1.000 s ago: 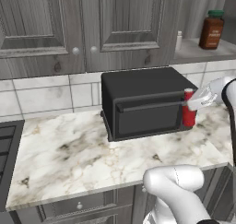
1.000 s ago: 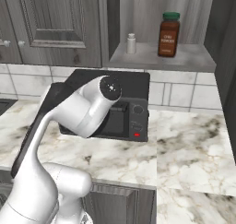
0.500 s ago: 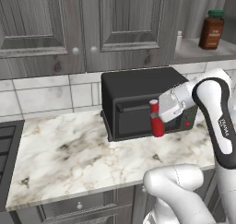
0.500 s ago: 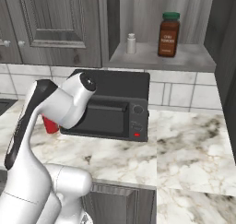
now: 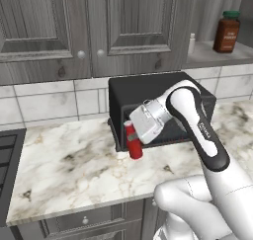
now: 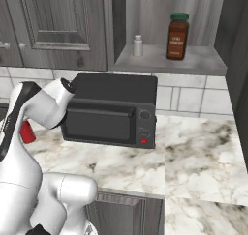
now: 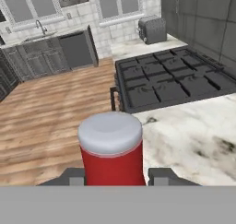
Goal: Collect the paprika, ketchup, and shaker from the cabinet and place them next to the stove.
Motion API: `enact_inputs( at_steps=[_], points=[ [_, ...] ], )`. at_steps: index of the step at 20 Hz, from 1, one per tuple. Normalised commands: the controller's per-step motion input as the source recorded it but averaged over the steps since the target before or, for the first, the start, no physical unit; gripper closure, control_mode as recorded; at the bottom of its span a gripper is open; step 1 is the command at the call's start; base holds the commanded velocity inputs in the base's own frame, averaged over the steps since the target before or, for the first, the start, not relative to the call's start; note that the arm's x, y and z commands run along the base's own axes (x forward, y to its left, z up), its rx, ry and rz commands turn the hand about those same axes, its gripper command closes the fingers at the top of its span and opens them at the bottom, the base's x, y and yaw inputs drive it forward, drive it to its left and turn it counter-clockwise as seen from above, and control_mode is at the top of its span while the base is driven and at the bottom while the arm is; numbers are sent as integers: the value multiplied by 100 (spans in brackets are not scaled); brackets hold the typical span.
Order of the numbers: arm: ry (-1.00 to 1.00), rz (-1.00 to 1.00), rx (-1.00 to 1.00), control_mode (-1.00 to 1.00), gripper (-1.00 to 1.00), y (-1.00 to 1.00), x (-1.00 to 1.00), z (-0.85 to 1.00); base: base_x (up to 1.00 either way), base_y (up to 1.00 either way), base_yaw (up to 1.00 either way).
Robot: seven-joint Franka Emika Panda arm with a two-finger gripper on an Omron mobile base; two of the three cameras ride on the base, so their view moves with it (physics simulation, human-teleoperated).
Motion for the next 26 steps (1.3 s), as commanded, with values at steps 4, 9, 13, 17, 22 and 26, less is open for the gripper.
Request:
enact_inputs(
  at_steps=[4, 9, 13, 17, 22, 26],
  points=[
    [0, 17, 3, -100, 100, 93, -2, -33, 0, 0, 0],
    [0, 11, 3, -100, 100, 48, -16, -24, 0, 0, 0],
    [0, 16, 0, -100, 100, 26, -28, -14, 0, 0, 0],
    [3, 8, 0, -100, 100, 58, -3, -10, 0, 0, 0],
    [1, 3, 3, -100, 100, 75, 0, -17, 0, 0, 0],
    [0, 0, 7, -100, 100, 69, 9, -22, 0, 0, 0]
  ],
)
